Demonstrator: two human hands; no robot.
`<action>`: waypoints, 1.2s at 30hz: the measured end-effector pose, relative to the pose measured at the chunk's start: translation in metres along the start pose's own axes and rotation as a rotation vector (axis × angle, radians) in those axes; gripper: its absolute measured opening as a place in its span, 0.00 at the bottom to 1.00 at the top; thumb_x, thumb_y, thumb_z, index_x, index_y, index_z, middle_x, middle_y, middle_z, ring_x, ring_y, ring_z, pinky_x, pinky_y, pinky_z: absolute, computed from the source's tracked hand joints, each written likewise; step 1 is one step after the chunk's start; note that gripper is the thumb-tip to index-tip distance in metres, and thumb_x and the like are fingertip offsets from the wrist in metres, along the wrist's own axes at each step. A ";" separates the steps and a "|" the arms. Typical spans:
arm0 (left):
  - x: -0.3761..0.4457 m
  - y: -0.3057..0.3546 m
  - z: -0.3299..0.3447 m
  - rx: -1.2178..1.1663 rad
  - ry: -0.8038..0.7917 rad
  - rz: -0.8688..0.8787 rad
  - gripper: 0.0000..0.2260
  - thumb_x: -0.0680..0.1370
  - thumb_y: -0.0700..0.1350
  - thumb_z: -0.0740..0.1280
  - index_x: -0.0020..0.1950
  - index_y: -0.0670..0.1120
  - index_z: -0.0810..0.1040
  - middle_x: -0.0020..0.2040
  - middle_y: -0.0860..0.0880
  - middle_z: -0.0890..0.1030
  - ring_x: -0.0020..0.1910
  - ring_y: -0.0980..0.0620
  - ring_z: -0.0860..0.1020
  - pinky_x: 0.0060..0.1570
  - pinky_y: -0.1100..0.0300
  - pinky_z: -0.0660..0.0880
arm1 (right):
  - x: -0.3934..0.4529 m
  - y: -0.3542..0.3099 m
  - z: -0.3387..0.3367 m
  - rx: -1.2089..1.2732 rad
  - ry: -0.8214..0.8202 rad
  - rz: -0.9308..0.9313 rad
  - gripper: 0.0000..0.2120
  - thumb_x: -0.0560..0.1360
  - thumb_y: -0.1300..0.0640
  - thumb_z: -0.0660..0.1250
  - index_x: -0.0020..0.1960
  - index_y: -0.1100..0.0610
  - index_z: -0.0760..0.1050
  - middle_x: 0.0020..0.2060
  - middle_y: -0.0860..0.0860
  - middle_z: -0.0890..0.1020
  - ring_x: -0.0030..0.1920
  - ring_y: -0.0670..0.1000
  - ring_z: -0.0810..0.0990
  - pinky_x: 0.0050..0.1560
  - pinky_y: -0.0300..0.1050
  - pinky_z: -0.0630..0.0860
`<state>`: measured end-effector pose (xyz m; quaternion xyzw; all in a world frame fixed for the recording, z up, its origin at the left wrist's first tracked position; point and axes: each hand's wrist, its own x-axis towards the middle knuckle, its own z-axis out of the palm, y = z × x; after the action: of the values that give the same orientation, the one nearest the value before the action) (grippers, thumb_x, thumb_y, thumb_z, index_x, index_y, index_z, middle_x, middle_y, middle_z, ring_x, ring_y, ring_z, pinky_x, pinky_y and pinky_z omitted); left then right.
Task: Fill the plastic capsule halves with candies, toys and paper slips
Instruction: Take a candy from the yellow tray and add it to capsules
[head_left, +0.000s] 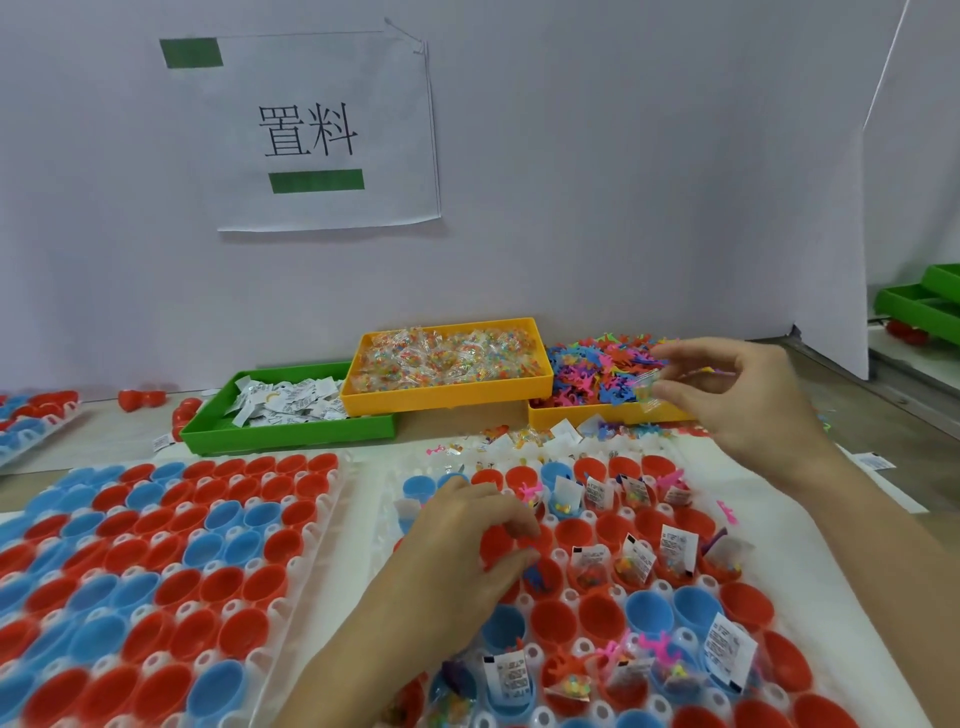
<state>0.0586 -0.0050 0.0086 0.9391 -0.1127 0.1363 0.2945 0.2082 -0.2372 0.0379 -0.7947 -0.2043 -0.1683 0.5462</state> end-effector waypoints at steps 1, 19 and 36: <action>0.000 -0.001 0.000 0.002 0.005 0.001 0.05 0.76 0.47 0.72 0.46 0.57 0.80 0.45 0.63 0.78 0.51 0.62 0.71 0.56 0.66 0.66 | -0.003 -0.010 0.000 0.030 -0.071 -0.006 0.12 0.69 0.63 0.78 0.49 0.50 0.84 0.38 0.47 0.86 0.40 0.44 0.85 0.42 0.29 0.78; -0.002 -0.010 -0.003 0.071 -0.030 0.003 0.05 0.77 0.48 0.70 0.50 0.56 0.84 0.47 0.63 0.75 0.52 0.59 0.69 0.52 0.65 0.68 | -0.039 -0.078 0.043 -0.275 -0.767 -0.109 0.07 0.72 0.59 0.77 0.42 0.47 0.86 0.36 0.40 0.86 0.39 0.39 0.84 0.46 0.36 0.81; -0.001 -0.009 -0.007 0.078 -0.097 -0.027 0.04 0.75 0.47 0.72 0.47 0.56 0.83 0.52 0.62 0.74 0.52 0.61 0.65 0.56 0.64 0.67 | -0.047 -0.090 0.057 -0.524 -0.863 -0.087 0.03 0.73 0.58 0.75 0.42 0.51 0.86 0.33 0.43 0.84 0.36 0.40 0.82 0.40 0.37 0.82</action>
<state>0.0586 0.0060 0.0089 0.9568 -0.1088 0.0911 0.2538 0.1247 -0.1614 0.0667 -0.8930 -0.3951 0.1073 0.1869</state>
